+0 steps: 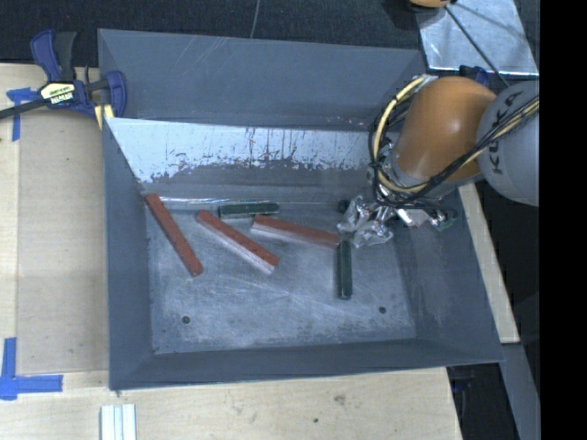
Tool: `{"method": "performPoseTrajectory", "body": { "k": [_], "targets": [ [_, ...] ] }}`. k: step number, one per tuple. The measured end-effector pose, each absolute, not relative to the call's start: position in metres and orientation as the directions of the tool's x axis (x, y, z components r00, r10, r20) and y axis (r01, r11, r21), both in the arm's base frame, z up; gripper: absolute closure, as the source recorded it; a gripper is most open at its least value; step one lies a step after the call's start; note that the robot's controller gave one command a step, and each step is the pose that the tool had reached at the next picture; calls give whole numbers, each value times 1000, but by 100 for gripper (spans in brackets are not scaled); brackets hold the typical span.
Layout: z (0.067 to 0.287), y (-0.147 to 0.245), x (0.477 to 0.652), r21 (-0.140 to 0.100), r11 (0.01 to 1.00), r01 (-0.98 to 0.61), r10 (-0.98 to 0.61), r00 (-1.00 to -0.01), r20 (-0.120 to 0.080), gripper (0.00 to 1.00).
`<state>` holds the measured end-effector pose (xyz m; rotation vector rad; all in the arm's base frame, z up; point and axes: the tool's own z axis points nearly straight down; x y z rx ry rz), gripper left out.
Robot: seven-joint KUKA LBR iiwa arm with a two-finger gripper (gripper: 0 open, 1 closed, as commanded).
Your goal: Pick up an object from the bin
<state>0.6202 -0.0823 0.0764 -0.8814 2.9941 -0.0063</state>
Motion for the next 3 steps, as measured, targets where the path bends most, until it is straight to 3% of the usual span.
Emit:
{"method": "performPoseTrajectory", "body": {
  "k": [1,2,3],
  "targets": [
    [74,-83,618,-6,840,-542,-542,-840,-10,0],
    [74,-83,618,-6,840,-542,-542,-840,-10,0],
    [77,-29,537,-21,504,-863,-864,-504,-14,100]
  ]
}}
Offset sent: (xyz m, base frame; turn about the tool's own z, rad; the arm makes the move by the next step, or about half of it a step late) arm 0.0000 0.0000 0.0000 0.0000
